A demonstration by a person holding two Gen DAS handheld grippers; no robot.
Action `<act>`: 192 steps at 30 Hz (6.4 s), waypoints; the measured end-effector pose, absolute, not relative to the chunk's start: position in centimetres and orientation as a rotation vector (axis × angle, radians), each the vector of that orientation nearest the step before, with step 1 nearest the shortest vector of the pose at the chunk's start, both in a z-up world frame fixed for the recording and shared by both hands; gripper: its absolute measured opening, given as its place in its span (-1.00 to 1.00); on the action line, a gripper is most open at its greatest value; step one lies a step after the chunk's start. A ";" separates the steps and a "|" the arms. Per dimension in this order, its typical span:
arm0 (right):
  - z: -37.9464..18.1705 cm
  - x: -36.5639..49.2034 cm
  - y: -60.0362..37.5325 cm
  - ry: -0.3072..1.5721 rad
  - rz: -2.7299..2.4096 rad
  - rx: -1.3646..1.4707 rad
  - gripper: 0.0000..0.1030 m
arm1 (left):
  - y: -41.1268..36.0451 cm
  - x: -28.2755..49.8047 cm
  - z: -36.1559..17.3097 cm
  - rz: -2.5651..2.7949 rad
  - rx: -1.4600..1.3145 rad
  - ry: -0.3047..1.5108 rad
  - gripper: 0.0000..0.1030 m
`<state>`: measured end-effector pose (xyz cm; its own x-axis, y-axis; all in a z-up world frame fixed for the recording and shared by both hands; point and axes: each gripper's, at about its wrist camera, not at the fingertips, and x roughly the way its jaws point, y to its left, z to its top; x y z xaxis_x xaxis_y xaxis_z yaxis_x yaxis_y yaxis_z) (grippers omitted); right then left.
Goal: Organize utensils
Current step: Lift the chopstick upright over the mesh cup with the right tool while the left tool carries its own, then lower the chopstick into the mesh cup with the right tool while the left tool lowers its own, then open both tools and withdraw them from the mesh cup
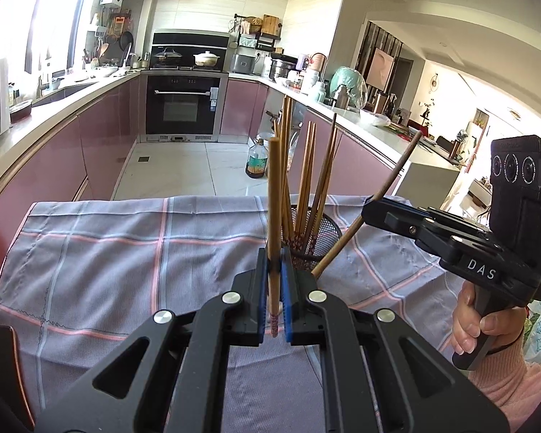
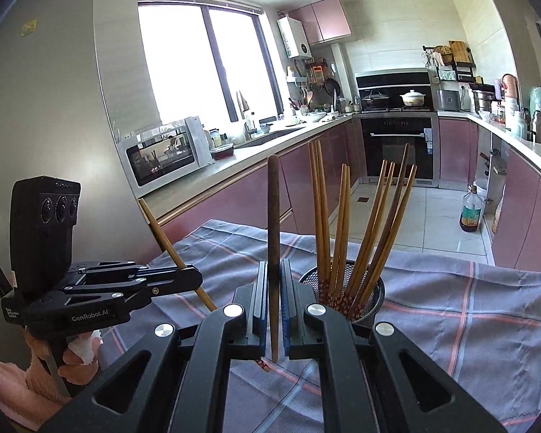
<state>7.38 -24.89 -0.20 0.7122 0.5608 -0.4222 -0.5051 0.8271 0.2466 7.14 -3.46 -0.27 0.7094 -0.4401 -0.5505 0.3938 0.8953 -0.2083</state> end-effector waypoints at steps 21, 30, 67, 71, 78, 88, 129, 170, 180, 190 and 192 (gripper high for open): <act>2.6 7.7 -25.9 0.427 0.573 0.099 -0.90 | -4.6 8.1 3.7 -0.481 -0.059 0.544 -0.86; 3.5 8.0 -26.5 0.405 0.564 0.100 -0.90 | -5.2 8.8 5.0 -0.476 -0.051 0.519 -0.85; 6.1 10.1 -27.0 0.336 0.519 0.106 -0.90 | -6.6 10.0 8.0 -0.489 -0.050 0.445 -0.86; 5.7 10.3 -27.0 0.345 0.513 0.109 -0.90 | -6.4 10.1 7.8 -0.492 -0.053 0.441 -0.86; 5.2 10.7 -26.9 0.365 0.501 0.107 -0.90 | -6.4 10.5 7.2 -0.490 -0.037 0.469 -0.86; 3.9 11.5 -26.7 0.409 0.489 0.105 -0.90 | -6.1 10.9 5.2 -0.481 -0.016 0.520 -0.86; 0.3 14.0 -26.0 0.536 0.487 0.094 -0.90 | -7.6 14.2 1.3 -0.482 0.024 0.640 -0.85; -1.3 14.7 -26.5 0.548 0.461 0.122 -0.62 | -7.5 18.3 -2.0 -0.413 -0.006 0.680 -0.22; -1.9 12.7 -26.5 0.511 0.450 0.138 0.13 | -4.7 15.0 -2.5 -0.340 -0.031 0.582 0.58; -3.3 8.0 -25.2 0.413 0.363 0.095 0.88 | -1.0 9.5 -2.9 -0.214 -0.053 0.466 0.89; -3.4 6.7 -24.8 0.380 0.353 0.079 0.88 | -0.6 8.2 -3.0 -0.193 -0.041 0.444 0.89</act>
